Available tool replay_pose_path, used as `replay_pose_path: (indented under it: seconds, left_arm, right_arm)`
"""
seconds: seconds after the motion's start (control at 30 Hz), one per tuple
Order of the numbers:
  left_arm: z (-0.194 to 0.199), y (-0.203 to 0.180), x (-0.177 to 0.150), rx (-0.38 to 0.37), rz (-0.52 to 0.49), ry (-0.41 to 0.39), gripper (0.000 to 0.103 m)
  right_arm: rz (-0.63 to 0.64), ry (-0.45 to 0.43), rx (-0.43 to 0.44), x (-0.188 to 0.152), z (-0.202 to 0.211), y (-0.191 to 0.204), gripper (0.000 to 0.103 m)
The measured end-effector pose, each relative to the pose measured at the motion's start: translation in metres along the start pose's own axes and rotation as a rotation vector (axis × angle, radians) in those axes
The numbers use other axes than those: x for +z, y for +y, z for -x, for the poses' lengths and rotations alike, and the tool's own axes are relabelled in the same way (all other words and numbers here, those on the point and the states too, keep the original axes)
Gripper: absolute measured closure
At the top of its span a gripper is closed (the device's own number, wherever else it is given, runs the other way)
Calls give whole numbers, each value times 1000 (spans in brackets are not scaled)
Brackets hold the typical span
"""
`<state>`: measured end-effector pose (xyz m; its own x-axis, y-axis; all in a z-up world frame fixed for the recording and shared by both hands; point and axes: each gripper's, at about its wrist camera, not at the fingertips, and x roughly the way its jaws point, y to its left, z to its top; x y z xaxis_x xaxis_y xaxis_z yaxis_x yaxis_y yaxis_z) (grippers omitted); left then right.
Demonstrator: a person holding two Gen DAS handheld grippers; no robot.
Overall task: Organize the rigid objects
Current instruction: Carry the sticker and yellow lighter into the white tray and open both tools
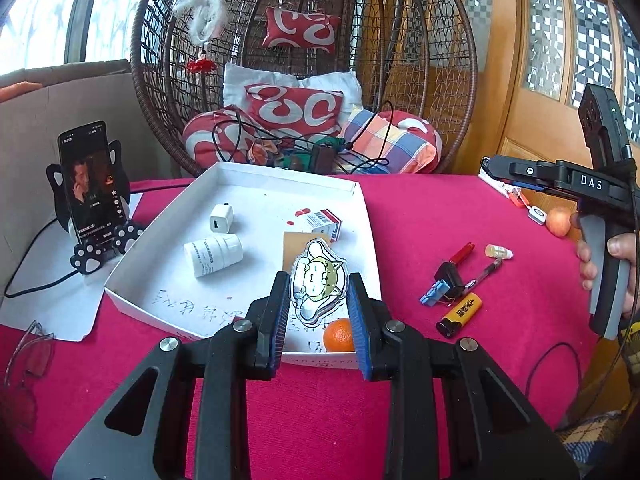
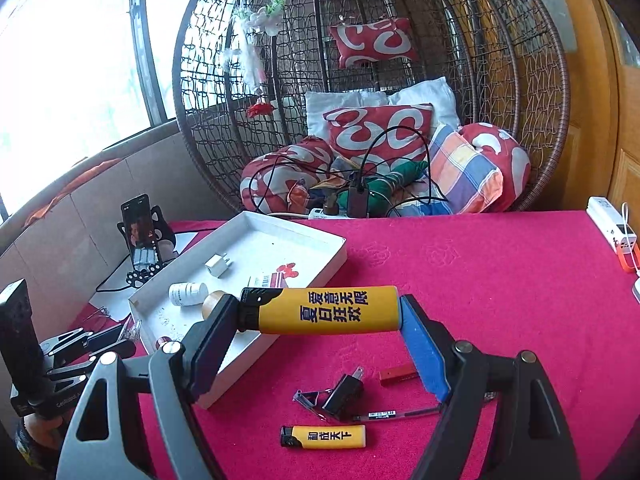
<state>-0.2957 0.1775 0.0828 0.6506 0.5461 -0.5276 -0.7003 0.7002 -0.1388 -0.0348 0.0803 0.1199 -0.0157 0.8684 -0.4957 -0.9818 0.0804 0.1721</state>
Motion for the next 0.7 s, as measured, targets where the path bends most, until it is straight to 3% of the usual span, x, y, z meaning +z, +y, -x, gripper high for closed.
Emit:
replay_pose_path:
  seconds: [0.3,0.47,0.7]
  left_arm:
    - [-4,15,7,24,36,1,75]
    - [-9,34,39,56,57,-41,75]
    - [-47,67,88,148,148,-81,75]
  right_arm:
    - [63,17,52,12,-17,29,22]
    - [76,44,77,22,-36,42,22]
    - [52,70,90,34,-68,55,22]
